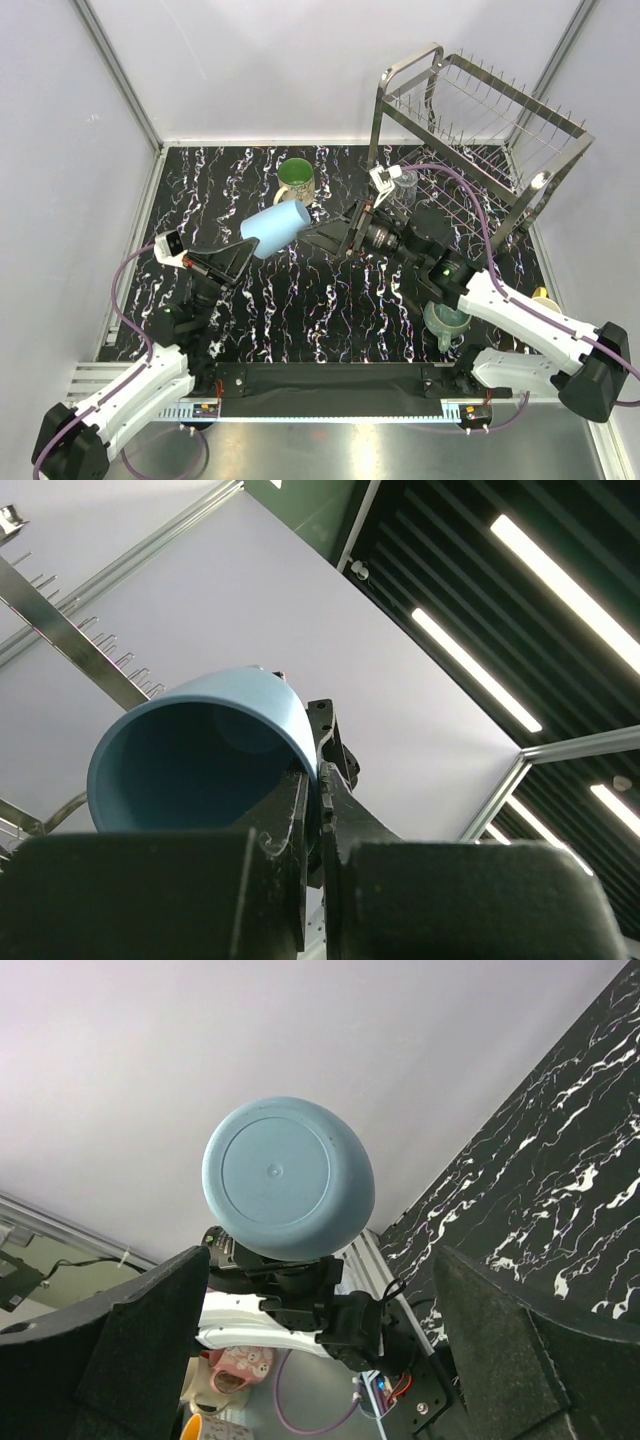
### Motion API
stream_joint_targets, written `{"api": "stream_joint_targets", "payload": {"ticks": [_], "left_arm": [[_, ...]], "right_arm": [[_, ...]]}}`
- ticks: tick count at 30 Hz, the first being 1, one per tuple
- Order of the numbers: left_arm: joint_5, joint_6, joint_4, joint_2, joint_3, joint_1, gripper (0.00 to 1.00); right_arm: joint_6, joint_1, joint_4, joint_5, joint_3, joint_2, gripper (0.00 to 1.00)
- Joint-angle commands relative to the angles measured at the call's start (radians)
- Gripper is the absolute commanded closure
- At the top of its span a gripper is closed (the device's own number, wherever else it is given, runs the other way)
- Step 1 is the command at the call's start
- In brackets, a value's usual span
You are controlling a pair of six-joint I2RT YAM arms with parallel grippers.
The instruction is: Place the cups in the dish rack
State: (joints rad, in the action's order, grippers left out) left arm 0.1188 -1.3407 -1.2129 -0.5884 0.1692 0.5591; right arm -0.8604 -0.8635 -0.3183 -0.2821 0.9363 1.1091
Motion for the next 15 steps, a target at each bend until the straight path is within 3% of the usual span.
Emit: {"api": "stream_joint_targets", "payload": {"ticks": [1,9,15], "left_arm": [[-0.07,-0.003,-0.069,-0.007,0.0,0.024,1.0],[-0.077,-0.07,-0.284,-0.149,-0.037,0.053,1.0],[-0.091,-0.072,-0.35,-0.206,-0.046,0.074,1.0]], "right_arm": [[0.06,-0.008,-0.044,-0.014,0.052,0.015,0.0],[0.057,-0.009,-0.071,-0.037,0.127,0.103,0.04],[0.017,-0.009,-0.103,-0.054,0.131,0.146,0.13]]}}
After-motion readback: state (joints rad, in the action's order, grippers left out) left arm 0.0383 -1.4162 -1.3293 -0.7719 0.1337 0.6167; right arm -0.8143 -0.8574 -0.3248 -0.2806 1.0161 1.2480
